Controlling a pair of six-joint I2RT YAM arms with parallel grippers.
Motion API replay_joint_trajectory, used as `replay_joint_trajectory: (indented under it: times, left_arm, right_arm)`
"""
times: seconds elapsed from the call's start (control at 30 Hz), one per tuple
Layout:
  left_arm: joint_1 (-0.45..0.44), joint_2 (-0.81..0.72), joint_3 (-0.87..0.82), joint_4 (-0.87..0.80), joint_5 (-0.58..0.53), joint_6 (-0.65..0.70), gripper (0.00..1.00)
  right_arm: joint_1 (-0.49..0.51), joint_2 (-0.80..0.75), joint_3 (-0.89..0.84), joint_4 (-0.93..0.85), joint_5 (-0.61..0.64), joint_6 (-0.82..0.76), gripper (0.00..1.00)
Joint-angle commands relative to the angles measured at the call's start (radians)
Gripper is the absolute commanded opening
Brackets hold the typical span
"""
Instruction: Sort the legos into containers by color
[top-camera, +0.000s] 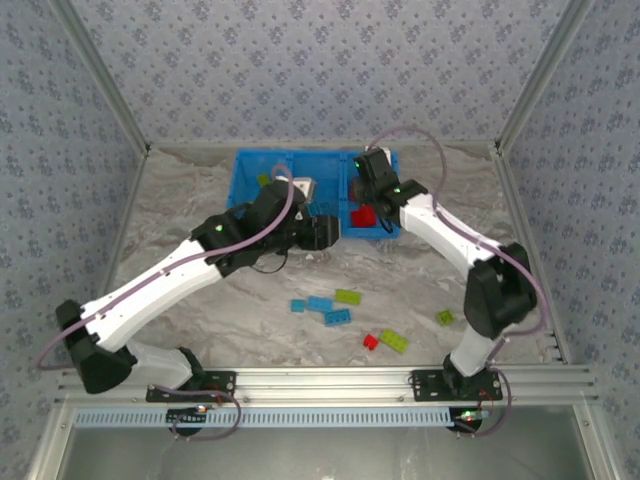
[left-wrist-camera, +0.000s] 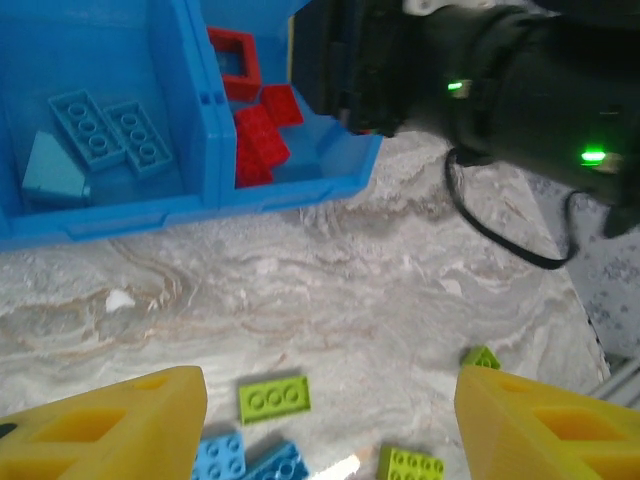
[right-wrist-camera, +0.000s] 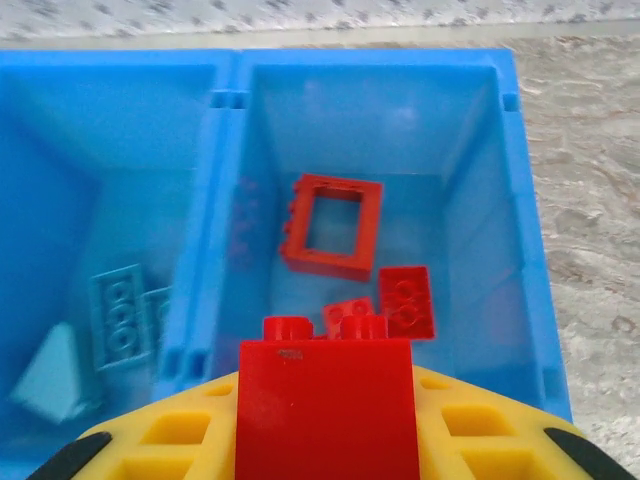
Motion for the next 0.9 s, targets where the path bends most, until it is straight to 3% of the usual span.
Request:
replay_joint_trajectory:
  times: [0.0,0.43,0.67,0.87]
  left_arm:
    - [-0.012,0.026,0.076,0.106,-0.036,0.008,0.67]
    - [-0.028,0.065,0.091,0.126,-0.034,0.005,0.67]
    - [-0.037,0.069,0.064,0.135,-0.028,0.000,0.67]
    - [-0.042,0.073,0.060,0.132,-0.024,-0.003,0.67]
  right_arm:
    - [-0.025,0.130,0.132,-0.112,0.084,0.015,0.35]
    - [-0.076,0.503,0.475,-0.262,0.213,0.066,0.35]
    - [-0.114,0.568,0.521,-0.270,0.203,0.064,0.38]
    - [-0.116,0.587,0.521,-0.251,0.170,0.026,0.49]
